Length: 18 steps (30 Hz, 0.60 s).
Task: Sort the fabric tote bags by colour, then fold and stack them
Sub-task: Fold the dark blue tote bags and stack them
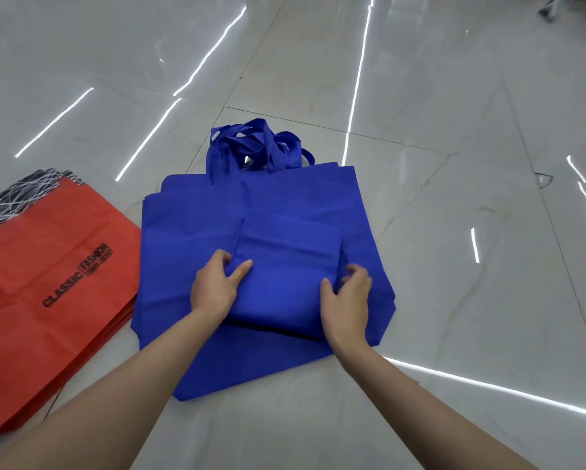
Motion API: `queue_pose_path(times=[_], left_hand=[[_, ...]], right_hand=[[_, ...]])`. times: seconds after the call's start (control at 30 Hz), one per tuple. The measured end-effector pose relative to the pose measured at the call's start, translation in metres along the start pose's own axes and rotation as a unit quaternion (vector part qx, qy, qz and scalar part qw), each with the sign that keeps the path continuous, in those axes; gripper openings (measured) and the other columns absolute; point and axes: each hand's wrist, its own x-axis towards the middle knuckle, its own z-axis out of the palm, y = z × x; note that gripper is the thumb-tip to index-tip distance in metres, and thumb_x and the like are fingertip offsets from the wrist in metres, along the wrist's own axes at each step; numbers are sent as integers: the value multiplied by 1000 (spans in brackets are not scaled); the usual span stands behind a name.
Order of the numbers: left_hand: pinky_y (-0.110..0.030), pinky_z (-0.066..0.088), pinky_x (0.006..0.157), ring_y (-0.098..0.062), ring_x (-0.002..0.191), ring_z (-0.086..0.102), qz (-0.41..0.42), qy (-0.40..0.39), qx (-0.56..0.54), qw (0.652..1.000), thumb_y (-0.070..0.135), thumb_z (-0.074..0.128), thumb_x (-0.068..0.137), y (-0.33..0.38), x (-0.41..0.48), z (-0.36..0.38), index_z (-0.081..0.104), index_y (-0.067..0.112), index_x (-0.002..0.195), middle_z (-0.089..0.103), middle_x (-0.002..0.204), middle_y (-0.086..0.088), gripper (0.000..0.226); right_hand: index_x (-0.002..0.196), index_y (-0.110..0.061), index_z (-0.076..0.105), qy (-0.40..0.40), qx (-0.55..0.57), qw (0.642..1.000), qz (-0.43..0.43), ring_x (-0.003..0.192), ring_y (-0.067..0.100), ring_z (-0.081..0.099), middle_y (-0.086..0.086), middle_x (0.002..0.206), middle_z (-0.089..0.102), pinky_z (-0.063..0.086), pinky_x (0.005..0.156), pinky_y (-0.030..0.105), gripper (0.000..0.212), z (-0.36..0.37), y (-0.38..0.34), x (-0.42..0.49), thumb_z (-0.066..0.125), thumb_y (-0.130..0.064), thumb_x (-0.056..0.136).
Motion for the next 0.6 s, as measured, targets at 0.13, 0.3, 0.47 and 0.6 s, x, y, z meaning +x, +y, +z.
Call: queue_pose_path(times=[0.13, 0.3, 0.47, 0.6], left_hand=[[-31, 36, 66, -28, 93, 59, 116, -14, 221, 968, 58, 49, 87, -6, 8, -24, 53, 22, 115, 65, 99, -5, 46], [-32, 38, 60, -29, 88, 62, 153, 44, 327, 932, 54, 46, 91, -15, 21, -23, 57, 18, 109, 66, 99, -4, 42], [-53, 34, 101, -35, 117, 50, 132, 183, 311, 923, 31, 49, 91, -19, -7, 17, 54, 8, 125, 52, 127, -20, 42], [-49, 24, 107, -34, 133, 38, 151, 115, 295, 937, 33, 32, 90, -37, -46, 44, 48, 4, 134, 39, 145, -20, 56]], right_hand=[[122, -11, 57, 25, -206, 905, -371, 104, 29, 58, 13, 123, 56, 49, 83, 39, 40, 16, -10, 12, 43, -30, 90], [126, -26, 60, -118, -357, 812, -446, 110, 39, 57, 10, 132, 56, 53, 83, 47, 50, 54, 5, 42, 35, -49, 88], [127, -26, 60, -74, -349, 830, -429, 108, 38, 54, 9, 133, 56, 51, 76, 42, 45, 64, 10, 45, 40, -47, 92], [130, -27, 57, -53, -339, 837, -427, 116, 36, 51, 7, 137, 53, 50, 82, 41, 45, 65, 15, 37, 38, -45, 94]])
